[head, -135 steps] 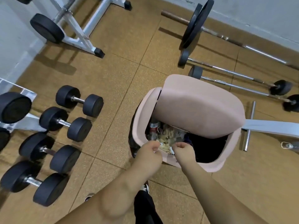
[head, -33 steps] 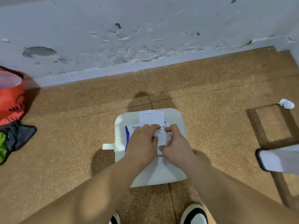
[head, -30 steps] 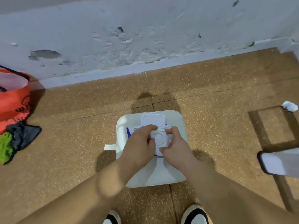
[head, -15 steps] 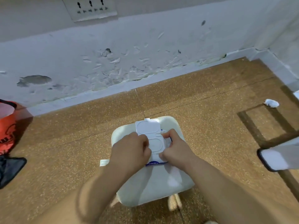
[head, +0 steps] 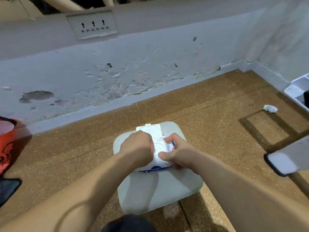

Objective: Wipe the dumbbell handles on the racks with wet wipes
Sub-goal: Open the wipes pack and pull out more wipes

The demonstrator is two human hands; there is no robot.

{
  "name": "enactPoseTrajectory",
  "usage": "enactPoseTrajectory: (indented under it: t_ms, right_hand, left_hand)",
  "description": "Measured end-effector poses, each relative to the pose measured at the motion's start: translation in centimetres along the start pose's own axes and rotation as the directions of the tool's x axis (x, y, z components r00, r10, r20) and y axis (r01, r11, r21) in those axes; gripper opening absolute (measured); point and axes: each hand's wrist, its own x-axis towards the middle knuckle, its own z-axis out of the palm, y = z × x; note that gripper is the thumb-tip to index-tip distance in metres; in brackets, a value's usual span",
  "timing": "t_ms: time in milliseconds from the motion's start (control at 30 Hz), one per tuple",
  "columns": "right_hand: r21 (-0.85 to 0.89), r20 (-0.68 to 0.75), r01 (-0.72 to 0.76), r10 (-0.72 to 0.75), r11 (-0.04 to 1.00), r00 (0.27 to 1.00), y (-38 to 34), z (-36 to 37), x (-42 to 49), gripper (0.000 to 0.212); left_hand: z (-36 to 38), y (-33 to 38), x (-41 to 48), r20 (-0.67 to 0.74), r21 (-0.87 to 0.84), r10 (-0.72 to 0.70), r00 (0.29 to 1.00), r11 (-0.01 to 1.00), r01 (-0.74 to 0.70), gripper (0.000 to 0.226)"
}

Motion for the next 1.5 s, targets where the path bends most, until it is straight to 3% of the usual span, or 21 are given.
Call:
enactPoseTrajectory:
  t_ms: [100,167,267,433,567,700,900,1100,1200,1300,1367,1500]
  right_hand:
    - [-0.049,0.001,0.009,-0.009,0.999,1.000,-0.1,0.3,-0.1,0.046]
    - [-0.146,-0.015,0.015,-0.018,0.989,1.000,-0.3,0.4,-0.2,0.046]
    - [-0.275,-0.018,0.027,-0.033,0.961,0.999,-0.8,0.4,-0.3,0.047]
    - [-0.431,-0.021,0.095,-0.115,0.897,0.993,-1.5,1.0,-0.9,0.049]
    - [-0.496,0.009,0.185,-0.209,0.849,0.978,-0.8,1.9,-0.6,0.049]
    - [-0.467,0.020,0.165,-0.176,0.869,0.984,-0.9,1.3,0.2,0.048]
    - [-0.404,0.095,0.093,-0.059,0.910,0.994,-1.9,0.7,0.5,0.045]
    - [-0.435,0.110,0.081,-0.036,0.897,0.993,-1.4,0.3,1.1,0.049]
    - [-0.416,0.135,0.065,-0.009,0.907,0.991,-1.4,0.4,1.5,0.047]
    - [-0.381,0.160,0.044,0.019,0.923,0.987,-1.5,0.4,1.7,0.047]
    - [-0.350,0.172,0.034,0.028,0.936,0.985,-1.3,0.4,2.0,0.046]
    - [-0.314,0.181,0.021,0.038,0.949,0.983,-1.0,0.5,2.6,0.040]
  left_hand:
    - [0.5,-0.3,-0.4,0.002,0.138,0.062,0.998,0.988,-0.061,0.009]
    - [1.4,-1.0,-0.6,-0.056,0.193,0.183,0.982,0.967,-0.169,0.007]
    - [2.2,-2.0,-0.8,-0.137,0.328,0.414,0.900,0.876,-0.354,0.024]
    - [2.2,-2.1,-1.1,-0.201,0.456,0.586,0.785,0.765,-0.455,0.019]
    - [2.8,-3.2,-0.9,-0.221,0.383,0.551,0.805,0.808,-0.448,0.028]
    - [2.7,-3.5,-1.1,-0.253,0.246,0.524,0.813,0.848,-0.470,0.028]
    - [1.2,-3.2,-1.1,-0.167,-0.054,0.242,0.956,0.966,-0.254,0.017]
    - [0.8,-3.9,-1.2,-0.191,-0.446,0.062,0.980,0.883,-0.143,0.017]
    - [1.1,-3.9,-0.9,-0.202,-0.542,-0.029,0.979,0.836,-0.087,0.018]
    - [1.0,-3.8,-0.7,-0.217,-0.545,-0.020,0.976,0.832,-0.104,0.019]
    - [0.6,-3.9,-0.7,-0.203,-0.470,0.080,0.976,0.866,-0.169,0.013]
    - [0.5,-4.0,-0.3,-0.134,-0.008,0.367,0.921,0.929,-0.371,0.027]
